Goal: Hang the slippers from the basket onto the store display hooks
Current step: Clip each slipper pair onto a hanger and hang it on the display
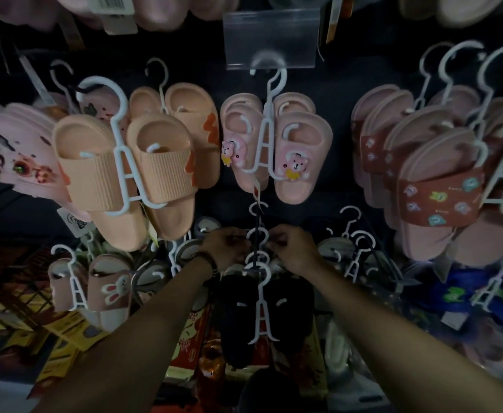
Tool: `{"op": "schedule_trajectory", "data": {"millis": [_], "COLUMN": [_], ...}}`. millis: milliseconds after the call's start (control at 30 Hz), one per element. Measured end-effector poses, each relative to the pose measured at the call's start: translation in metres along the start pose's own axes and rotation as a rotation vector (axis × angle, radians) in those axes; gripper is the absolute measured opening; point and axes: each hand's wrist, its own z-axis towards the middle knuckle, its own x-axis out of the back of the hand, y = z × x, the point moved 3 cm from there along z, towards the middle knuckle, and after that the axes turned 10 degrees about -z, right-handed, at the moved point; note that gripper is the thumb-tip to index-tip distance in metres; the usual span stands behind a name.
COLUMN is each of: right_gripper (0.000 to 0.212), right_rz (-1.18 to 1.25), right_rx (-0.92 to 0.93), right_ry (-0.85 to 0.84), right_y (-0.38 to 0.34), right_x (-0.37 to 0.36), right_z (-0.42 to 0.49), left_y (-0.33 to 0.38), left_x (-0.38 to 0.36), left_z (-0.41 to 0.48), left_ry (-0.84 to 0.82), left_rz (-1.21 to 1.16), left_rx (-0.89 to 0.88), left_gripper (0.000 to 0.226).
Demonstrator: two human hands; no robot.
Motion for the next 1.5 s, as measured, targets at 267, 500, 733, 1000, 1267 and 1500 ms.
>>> {"op": "schedule_trajectory", "data": {"millis": [267, 500, 733, 1000, 1267, 1500], "right_gripper": [0.013, 0.018, 0.013, 0.010, 0.016, 0.020], "right_rz": [-0.067, -0.105, -0.115, -0.067, -0.018, 0.038], "right_rx": [-0.011, -0.017, -0.057, -0.078, -0.092, 0.007], "right_ry": [0.012, 0.038, 0.078, 0.081, 0.087, 0.116], "right_y": [0.010, 0.010, 0.014, 0.025, 0.019, 0.008], "right_x": [-0.009, -0.015, -0.022, -0.024, -0.001, 0.019], "right_z": [0.029, 0.054, 0.076, 0.087, 0.055, 0.003], "left_y": [0.000, -0.001, 0.005, 0.006, 0.002, -0.009], "left_x": [-0.003, -0.010, -0.013, -0.011, 0.005, 0.013], "left_z": [0.035, 0.059, 0.077, 0.086, 0.067, 0.012], "left_ry": [0.093, 0.119, 0.157, 0.198, 0.237, 0.136], "left_rz": [0.043, -0.223, 0.231, 0.280, 0.330, 0.326], "left_rx": [-0.041, 0.039, -0.132, -0.174, -0.234, -0.291], "left_gripper": [0.030, 0.041, 0.023, 0.018, 0.032, 0.016]}}
